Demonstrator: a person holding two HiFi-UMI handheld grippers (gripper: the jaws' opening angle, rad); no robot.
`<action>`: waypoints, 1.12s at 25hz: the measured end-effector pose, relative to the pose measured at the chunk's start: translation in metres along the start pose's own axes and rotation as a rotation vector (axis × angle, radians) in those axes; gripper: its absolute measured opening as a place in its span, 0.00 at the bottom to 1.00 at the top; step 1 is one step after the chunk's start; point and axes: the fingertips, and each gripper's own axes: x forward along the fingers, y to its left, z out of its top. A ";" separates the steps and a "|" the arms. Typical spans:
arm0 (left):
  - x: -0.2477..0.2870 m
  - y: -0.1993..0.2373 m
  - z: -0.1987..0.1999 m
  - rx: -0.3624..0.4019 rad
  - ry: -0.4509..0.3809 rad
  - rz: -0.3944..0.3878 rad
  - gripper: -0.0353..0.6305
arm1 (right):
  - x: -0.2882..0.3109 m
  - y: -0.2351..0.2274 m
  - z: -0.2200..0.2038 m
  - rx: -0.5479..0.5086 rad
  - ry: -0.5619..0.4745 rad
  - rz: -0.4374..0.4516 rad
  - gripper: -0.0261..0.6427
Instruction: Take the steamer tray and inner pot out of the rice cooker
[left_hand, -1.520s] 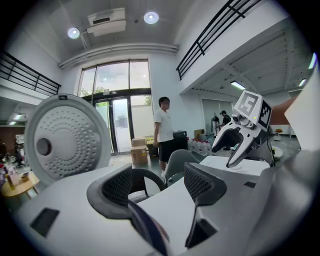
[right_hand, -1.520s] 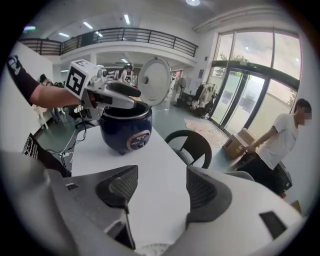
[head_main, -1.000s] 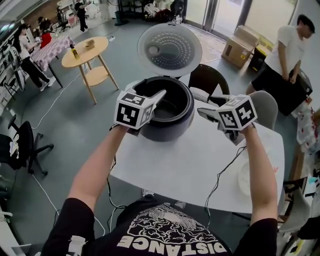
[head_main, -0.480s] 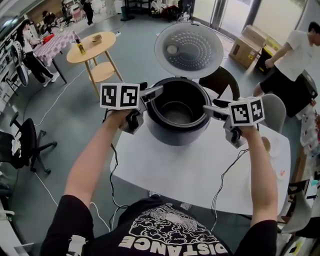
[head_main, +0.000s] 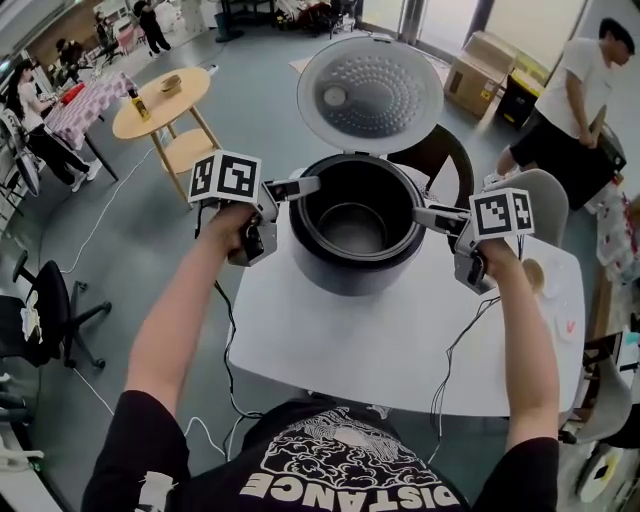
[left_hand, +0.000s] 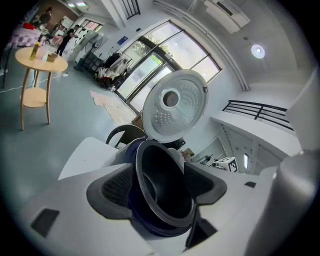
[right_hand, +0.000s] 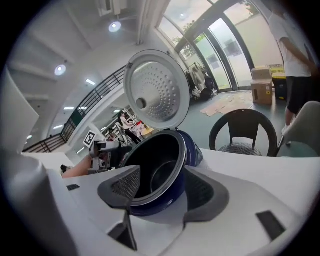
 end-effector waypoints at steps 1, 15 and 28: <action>0.004 0.001 -0.001 -0.013 0.018 -0.011 0.53 | 0.002 -0.003 0.001 0.025 0.000 0.011 0.46; 0.023 0.004 -0.007 -0.118 0.143 -0.075 0.48 | 0.007 -0.032 0.002 0.131 0.027 -0.006 0.36; 0.026 0.026 -0.004 -0.059 0.139 0.088 0.13 | 0.009 -0.044 0.003 0.175 0.029 -0.055 0.14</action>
